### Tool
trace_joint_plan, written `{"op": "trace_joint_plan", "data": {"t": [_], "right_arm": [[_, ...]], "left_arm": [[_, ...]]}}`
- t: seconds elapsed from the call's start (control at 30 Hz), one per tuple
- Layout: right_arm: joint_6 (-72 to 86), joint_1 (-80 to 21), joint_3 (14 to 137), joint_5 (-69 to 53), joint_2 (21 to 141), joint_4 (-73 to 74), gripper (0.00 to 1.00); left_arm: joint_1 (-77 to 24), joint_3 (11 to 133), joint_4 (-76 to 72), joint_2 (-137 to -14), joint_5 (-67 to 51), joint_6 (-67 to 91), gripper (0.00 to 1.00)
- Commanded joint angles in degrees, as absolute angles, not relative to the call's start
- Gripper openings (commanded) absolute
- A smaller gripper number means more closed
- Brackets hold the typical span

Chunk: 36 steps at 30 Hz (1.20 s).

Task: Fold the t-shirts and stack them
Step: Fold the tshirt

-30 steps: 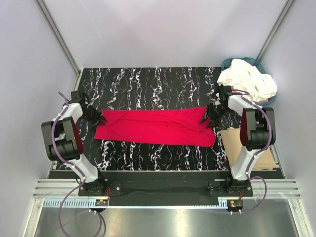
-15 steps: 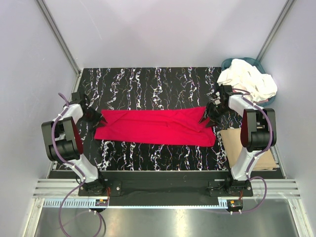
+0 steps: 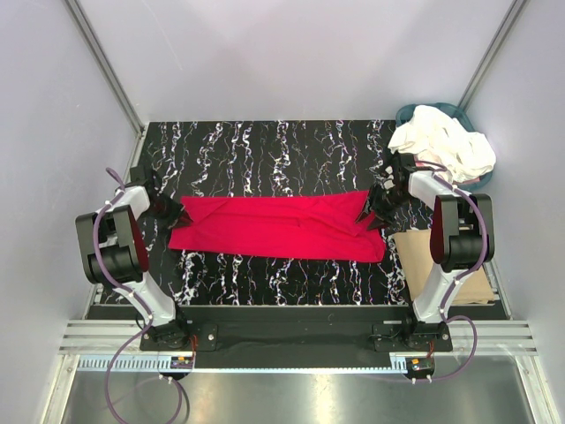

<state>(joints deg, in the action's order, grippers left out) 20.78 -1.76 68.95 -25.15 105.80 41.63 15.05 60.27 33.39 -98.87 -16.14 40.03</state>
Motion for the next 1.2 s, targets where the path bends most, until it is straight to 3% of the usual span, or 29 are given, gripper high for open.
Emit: {"op": "trace_joint_plan", "data": {"t": [0.0, 0.33, 0.43, 0.5, 1.17], "right_arm": [[20.2, -1.7, 68.8, -26.5, 103.6, 40.8, 0.52], [20.6, -1.6, 68.6, -26.6, 103.7, 40.5, 0.52], [20.6, -1.6, 68.5, -26.1, 103.6, 40.4, 0.52], [20.7, -1.3, 68.3, -25.7, 103.5, 40.4, 0.52], [16.8, -0.4, 70.2, -23.1, 103.6, 41.7, 0.56]], "left_arm": [[15.2, 60.2, 31.5, -99.4, -17.3, 40.6, 0.20], [15.1, 61.7, 31.2, -101.2, -17.9, 40.8, 0.21], [15.1, 62.0, 31.2, -101.5, -18.0, 40.5, 0.13], [15.0, 62.1, 31.2, -101.3, -18.4, 40.3, 0.00], [15.1, 65.6, 33.8, -99.0, -18.5, 38.8, 0.00]]}}
